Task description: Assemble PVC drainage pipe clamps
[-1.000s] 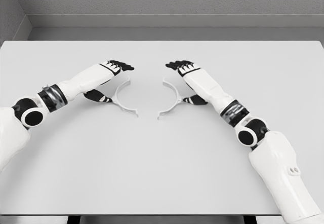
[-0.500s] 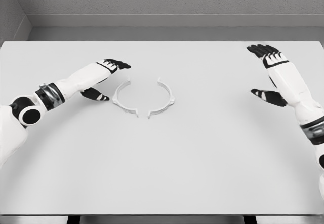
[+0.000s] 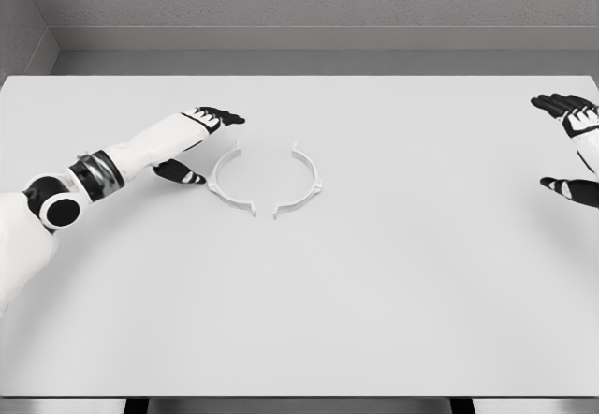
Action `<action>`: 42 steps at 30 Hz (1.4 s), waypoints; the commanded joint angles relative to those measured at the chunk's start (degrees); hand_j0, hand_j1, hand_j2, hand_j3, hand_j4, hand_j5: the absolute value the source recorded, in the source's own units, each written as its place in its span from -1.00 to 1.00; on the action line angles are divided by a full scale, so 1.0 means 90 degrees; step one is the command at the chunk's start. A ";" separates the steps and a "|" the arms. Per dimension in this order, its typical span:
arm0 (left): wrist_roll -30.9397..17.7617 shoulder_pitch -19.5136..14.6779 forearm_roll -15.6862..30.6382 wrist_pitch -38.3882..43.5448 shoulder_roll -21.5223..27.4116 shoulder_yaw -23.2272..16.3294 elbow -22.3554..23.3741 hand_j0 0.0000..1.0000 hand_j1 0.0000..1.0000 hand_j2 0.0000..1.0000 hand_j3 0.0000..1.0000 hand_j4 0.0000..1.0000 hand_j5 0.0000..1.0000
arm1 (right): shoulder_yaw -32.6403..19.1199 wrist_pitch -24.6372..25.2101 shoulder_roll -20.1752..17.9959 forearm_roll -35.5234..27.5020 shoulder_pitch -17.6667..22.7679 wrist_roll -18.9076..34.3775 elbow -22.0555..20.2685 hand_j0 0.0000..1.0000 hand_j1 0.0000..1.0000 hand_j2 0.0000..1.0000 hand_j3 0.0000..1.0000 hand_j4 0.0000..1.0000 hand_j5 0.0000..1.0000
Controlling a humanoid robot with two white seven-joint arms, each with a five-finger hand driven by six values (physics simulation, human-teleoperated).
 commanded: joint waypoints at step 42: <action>0.0003 0.0029 -0.0103 0.0004 -0.0722 0.0009 -0.0013 1.00 1.00 1.00 1.00 1.00 1.00 | 0.0526 0.0004 0.0290 -0.0072 -0.0264 -0.0023 -0.0175 1.00 1.00 1.00 1.00 1.00 1.00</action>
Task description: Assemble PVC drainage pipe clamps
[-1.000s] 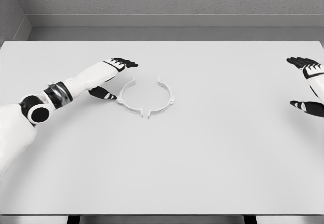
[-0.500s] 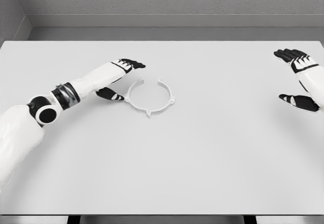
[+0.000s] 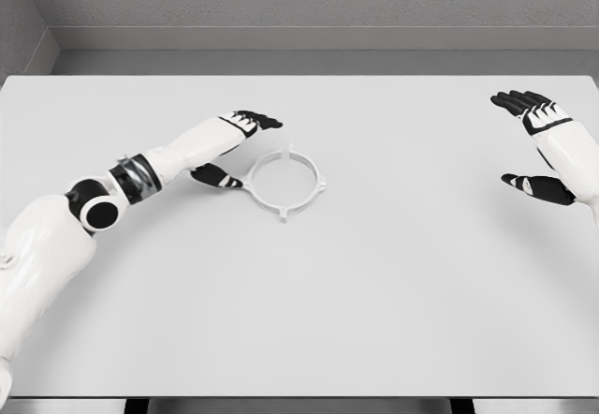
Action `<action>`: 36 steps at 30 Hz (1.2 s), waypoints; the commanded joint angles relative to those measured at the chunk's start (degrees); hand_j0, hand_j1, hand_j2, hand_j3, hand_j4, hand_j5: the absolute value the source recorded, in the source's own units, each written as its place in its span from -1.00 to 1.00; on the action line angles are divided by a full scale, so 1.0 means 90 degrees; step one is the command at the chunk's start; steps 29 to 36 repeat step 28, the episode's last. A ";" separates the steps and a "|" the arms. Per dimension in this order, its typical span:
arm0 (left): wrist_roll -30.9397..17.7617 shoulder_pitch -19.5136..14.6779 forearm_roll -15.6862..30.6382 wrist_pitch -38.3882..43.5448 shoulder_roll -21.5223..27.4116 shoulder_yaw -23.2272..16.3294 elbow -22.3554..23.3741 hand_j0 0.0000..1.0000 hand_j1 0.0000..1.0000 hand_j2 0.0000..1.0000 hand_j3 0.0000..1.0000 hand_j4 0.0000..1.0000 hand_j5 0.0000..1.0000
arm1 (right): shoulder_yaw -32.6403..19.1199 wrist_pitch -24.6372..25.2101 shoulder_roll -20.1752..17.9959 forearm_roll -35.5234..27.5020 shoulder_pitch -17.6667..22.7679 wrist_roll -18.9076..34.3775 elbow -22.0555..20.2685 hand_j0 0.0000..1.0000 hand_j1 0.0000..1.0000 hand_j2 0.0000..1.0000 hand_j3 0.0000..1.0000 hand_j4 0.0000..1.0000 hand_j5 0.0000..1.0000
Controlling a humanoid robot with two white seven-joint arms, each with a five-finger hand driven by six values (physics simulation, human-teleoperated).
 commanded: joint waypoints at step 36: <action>0.0052 -0.0342 0.0306 0.0004 0.2503 0.0569 0.0733 1.00 1.00 1.00 1.00 1.00 1.00 | -0.0009 0.0006 -0.0014 -0.0053 0.0010 -0.0004 -0.0005 1.00 1.00 1.00 1.00 1.00 1.00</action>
